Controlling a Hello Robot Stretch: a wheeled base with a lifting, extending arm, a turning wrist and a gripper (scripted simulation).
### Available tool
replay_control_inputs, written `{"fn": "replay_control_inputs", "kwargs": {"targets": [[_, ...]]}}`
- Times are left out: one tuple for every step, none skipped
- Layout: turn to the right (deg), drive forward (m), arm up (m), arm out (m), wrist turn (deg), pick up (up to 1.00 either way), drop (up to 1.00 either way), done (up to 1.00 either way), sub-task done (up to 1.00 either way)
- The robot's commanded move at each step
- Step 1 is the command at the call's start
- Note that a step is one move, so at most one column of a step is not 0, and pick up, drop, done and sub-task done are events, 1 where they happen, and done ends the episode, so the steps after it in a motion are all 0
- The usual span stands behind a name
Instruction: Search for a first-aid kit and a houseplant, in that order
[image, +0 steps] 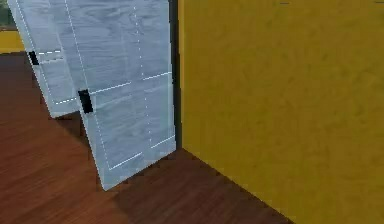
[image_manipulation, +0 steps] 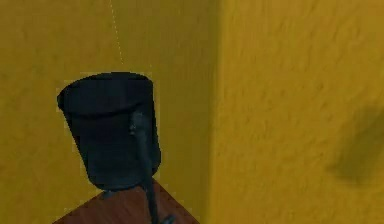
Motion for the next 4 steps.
{"fn": "replay_control_inputs", "kwargs": {"targets": [[-42.0, 0.00, 0.00, 0.00, 0.0, 0.00, 0.00, 0.00, 0.00], [0.0, 1.00, 0.00, 0.00, 0.0, 0.00, 0.00, 0.00, 0.00], [-12.0, 0.00, 0.00, 0.00, 0.0, 0.00, 0.00, 0.00, 0.00], [0.0, 0.20, 0.00, 0.00, 0.0, 0.00, 0.00, 0.00, 0.00]]}}
